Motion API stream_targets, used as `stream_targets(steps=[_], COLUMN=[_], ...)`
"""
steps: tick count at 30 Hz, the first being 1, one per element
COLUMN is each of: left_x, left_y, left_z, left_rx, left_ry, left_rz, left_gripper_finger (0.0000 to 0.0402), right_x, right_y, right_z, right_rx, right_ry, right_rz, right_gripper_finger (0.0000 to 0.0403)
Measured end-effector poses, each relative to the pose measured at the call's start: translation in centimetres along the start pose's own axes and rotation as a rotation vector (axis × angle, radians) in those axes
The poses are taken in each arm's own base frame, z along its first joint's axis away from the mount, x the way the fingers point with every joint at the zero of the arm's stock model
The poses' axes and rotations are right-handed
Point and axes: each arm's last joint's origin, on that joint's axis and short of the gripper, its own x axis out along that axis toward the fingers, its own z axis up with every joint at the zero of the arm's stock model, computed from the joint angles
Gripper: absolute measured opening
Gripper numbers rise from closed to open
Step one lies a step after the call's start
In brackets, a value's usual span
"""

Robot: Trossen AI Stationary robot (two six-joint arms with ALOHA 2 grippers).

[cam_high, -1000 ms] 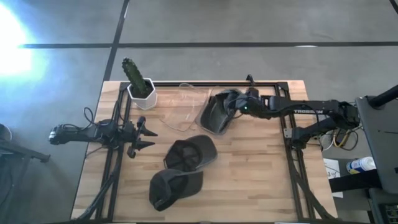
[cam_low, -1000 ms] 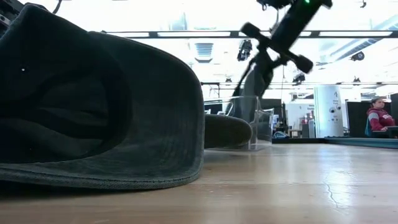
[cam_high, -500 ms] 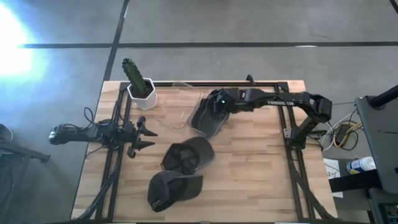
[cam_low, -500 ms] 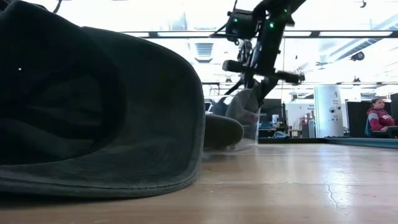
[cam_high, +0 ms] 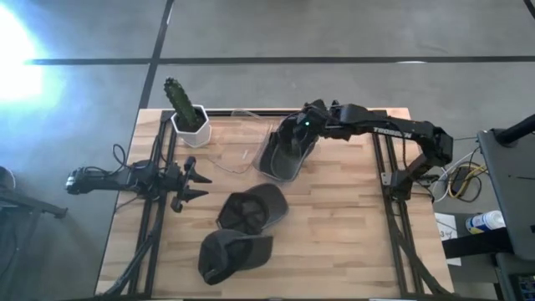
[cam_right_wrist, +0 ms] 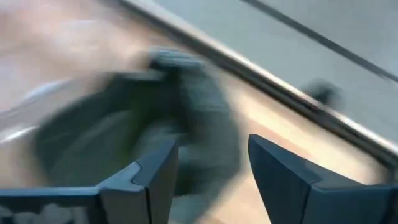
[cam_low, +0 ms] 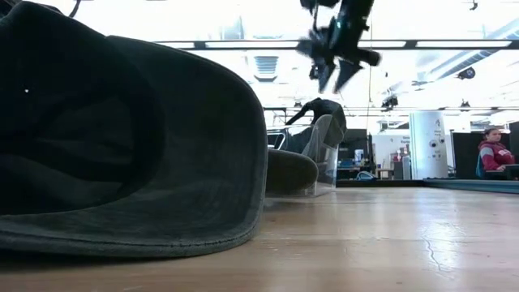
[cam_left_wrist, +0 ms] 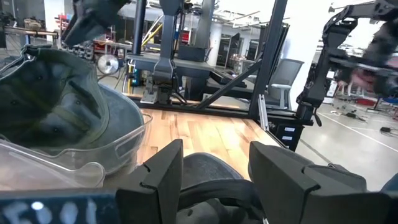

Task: Pick & Place hat
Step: Put the dark green cap into the right transparent bin, then adjust the right transparent bin

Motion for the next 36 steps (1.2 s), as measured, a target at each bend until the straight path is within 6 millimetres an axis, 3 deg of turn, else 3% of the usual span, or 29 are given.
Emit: stream_targets(steps=[2, 5, 12, 16, 22, 26, 31, 36], left_x=[0.0, 0.0, 0.0, 0.0, 0.0, 0.0, 0.0, 0.0], left_y=[0.0, 0.0, 0.0, 0.0, 0.0, 0.0, 0.0, 0.0], left_z=[0.0, 0.0, 0.0, 0.0, 0.0, 0.0, 0.0, 0.0], left_rx=[0.000, 0.000, 0.000, 0.000, 0.000, 0.000, -0.001, 0.000], left_ry=[0.000, 0.000, 0.000, 0.000, 0.000, -0.001, -0.003, -0.004], left_rz=[0.000, 0.000, 0.000, 0.000, 0.000, 0.000, -0.001, -0.001], left_gripper_finger=[0.0179, 0.0179, 0.0179, 0.0179, 0.0179, 0.0179, 0.0179, 0.0179], right_x=[-0.7, 0.5, 4.9, 6.4, 8.4, 8.7, 8.7, 8.0], right_y=[1.4, 4.3, 9.9, 11.6, 12.5, 12.0, 10.6, 9.2], right_z=[-0.4, -1.4, -3.8, -5.3, -6.6, -7.3, -8.5, -8.9], right_rx=[-0.118, -0.220, -0.434, -0.523, -0.574, -0.597, -0.643, -0.658], right_ry=[0.008, 0.050, 0.082, 0.139, 0.196, 0.271, 0.398, 0.415], right_rz=[0.182, 0.383, 0.467, 0.492, 0.474, 0.433, 0.355, 0.273], right_gripper_finger=[0.0189, 0.0182, 0.0176, 0.0174, 0.0173, 0.0159, 0.0096, 0.0035])
